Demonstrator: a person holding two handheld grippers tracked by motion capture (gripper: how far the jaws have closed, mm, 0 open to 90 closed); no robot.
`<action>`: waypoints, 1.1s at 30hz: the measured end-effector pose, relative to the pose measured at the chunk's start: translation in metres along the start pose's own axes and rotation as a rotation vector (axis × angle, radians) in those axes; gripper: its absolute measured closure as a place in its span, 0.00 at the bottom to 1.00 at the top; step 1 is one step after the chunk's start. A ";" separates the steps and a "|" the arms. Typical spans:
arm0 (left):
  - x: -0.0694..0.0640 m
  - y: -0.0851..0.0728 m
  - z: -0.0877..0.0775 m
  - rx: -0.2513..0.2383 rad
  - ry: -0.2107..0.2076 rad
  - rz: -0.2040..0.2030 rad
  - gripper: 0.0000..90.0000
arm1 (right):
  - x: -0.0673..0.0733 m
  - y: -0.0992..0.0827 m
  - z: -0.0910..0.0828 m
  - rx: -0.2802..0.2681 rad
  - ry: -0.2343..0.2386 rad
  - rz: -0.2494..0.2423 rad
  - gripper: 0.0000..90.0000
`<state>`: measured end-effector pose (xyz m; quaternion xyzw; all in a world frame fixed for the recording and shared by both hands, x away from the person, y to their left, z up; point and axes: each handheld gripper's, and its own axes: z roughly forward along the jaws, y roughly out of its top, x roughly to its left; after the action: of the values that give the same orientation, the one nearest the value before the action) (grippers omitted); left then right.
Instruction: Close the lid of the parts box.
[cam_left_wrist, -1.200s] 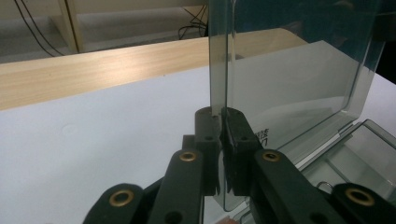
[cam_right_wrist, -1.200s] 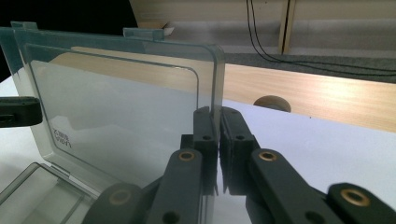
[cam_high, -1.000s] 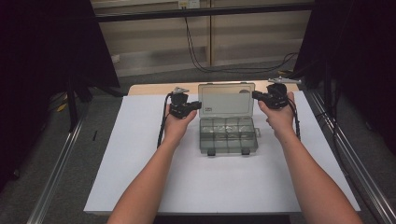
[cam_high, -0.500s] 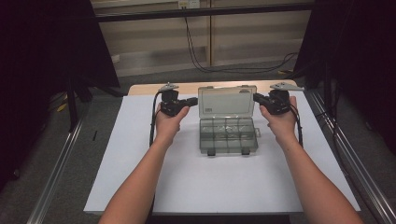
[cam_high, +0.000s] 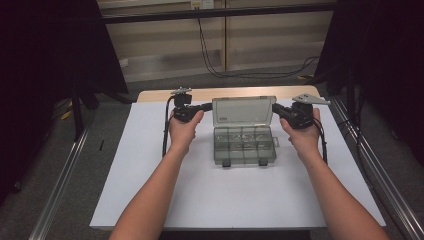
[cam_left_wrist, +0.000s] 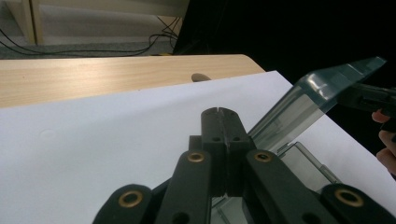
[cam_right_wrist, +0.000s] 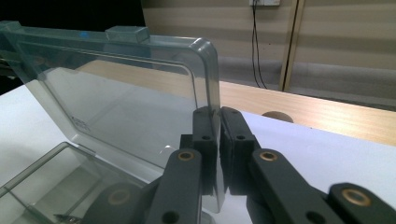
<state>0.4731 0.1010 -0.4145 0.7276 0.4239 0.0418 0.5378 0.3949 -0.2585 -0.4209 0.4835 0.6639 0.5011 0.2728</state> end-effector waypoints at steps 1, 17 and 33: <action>0.000 0.000 0.001 -0.002 -0.003 -0.004 1.00 | 0.001 -0.001 -0.002 -0.002 0.002 0.004 0.96; -0.009 -0.003 0.004 0.005 0.007 0.012 1.00 | 0.000 -0.007 -0.013 0.002 0.056 -0.014 0.88; -0.017 -0.008 0.009 0.018 0.009 0.035 1.00 | -0.016 -0.007 -0.036 -0.001 0.123 0.012 0.99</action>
<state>0.4621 0.0833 -0.4178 0.7394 0.4140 0.0507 0.5285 0.3678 -0.2876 -0.4165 0.4557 0.6763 0.5318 0.2285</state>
